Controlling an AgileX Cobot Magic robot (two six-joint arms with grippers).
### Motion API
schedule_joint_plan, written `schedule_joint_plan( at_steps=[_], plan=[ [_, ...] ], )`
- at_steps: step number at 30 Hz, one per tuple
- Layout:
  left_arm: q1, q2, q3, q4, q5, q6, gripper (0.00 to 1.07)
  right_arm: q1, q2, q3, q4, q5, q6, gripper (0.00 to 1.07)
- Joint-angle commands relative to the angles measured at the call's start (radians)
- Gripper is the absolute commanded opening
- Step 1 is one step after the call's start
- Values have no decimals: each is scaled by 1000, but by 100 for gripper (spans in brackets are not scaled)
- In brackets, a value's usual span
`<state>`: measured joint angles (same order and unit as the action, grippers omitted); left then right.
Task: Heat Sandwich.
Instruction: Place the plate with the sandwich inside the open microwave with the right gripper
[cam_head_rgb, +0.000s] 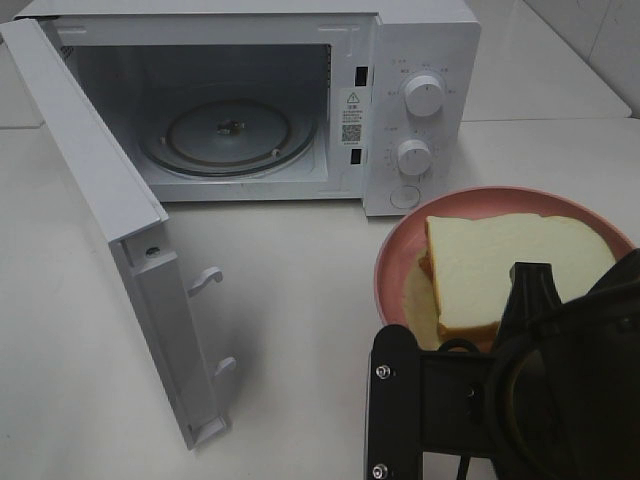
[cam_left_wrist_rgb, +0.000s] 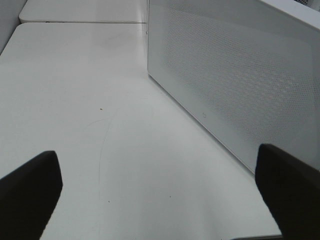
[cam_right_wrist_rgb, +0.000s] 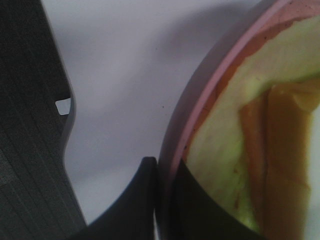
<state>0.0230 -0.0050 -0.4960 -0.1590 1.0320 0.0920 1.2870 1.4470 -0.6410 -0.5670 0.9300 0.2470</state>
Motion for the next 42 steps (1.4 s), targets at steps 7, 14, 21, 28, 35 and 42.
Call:
schedule_joint_plan(
  at_steps=[7,14,21,28,35,42],
  plan=[
    [3,-24,3,-3,1,2,103,4,-10,2,-32,-87,-204,0],
    [3,-24,3,-3,1,2,103,3,-28,2,-44,-131,-442,0],
    [3,-24,3,-3,1,2,103,-18,-69,2,-34,-196,-517,0],
    [3,-24,3,-3,1,2,103,-107,-93,2,42,-238,-740,0],
    [3,-24,3,-3,1,2,103,-201,-125,2,119,-312,-941,0],
    [3,-24,3,-3,1,2,103,-326,-128,2,312,-369,-1278,0]
  ],
)
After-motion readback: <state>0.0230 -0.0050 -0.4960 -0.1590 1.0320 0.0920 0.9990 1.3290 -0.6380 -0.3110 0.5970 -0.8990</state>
